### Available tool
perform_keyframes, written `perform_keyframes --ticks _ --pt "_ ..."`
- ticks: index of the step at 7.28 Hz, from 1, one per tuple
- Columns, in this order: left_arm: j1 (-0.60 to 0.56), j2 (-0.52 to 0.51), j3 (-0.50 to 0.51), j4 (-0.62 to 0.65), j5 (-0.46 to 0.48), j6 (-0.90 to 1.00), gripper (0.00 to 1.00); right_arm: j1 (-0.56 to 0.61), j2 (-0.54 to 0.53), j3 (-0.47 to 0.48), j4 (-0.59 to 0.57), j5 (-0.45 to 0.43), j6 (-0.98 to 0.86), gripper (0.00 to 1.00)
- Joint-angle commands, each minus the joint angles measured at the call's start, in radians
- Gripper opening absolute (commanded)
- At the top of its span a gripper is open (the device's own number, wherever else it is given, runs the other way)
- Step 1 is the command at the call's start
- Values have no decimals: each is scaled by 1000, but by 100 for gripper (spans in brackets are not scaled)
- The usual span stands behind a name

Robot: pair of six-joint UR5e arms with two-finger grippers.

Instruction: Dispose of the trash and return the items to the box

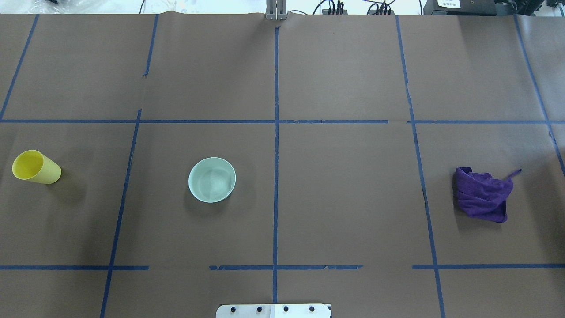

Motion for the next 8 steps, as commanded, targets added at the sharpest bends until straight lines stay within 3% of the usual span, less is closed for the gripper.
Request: perform_keyframes --ticks 1,5,8 --pt "77 7 46 -139 43 -134 98 -4 1 7 0 0 0 100" --pt "177 -14 91 -201 136 -237 98 -6 4 43 8 -3 2 100" --pt "194 -74 155 -203 139 -241 96 -7 9 44 9 -4 2 100"
